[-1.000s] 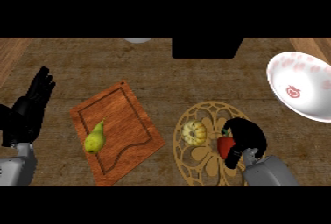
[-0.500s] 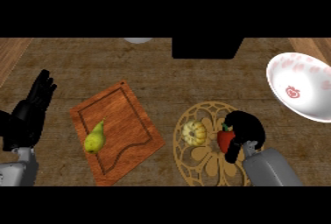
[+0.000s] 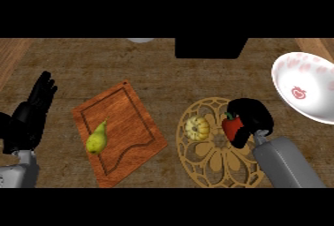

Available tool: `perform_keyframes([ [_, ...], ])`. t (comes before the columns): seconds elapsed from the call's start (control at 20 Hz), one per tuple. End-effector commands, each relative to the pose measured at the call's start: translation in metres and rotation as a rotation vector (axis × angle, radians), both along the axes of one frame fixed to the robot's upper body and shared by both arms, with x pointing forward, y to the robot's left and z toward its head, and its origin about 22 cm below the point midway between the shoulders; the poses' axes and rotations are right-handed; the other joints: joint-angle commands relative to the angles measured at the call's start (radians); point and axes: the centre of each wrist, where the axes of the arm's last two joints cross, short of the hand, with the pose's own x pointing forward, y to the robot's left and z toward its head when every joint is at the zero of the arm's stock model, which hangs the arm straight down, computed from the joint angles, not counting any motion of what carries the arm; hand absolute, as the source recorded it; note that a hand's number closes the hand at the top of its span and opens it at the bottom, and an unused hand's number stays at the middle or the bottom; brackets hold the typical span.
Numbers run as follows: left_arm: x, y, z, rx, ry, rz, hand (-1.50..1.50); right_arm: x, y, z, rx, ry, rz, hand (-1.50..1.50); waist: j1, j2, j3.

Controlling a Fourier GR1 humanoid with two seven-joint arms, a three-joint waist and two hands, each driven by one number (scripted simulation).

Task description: Pick the bell pepper from the placemat and place it in the bowl

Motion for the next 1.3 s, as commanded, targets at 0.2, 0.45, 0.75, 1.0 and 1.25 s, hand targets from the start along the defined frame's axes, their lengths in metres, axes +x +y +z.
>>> perform_keyframes([
  [0.2,0.013,0.002,0.001,0.006,-0.001,0.025,0.00,0.011,-0.026,0.070,-0.014,-0.326,0.046,1.50,-0.019,0.000,0.002],
  [0.45,0.006,0.004,-0.003,0.002,0.006,0.024,0.00,-0.008,-0.014,0.131,0.063,-0.612,-0.070,1.50,-0.030,-0.005,0.001],
  [0.75,0.007,0.003,-0.005,0.009,-0.002,0.024,0.00,-0.028,-0.067,0.169,0.126,-0.702,-0.186,1.50,-0.020,0.000,0.002],
  [1.0,0.018,0.007,0.010,0.010,0.008,0.011,0.00,-0.015,-0.110,0.179,0.164,-0.693,-0.242,1.50,-0.012,0.002,0.002],
  [1.25,0.006,-0.005,0.004,-0.007,0.001,-0.002,0.00,0.009,-0.149,0.161,0.280,-0.667,-0.266,1.50,-0.002,0.004,0.003],
])
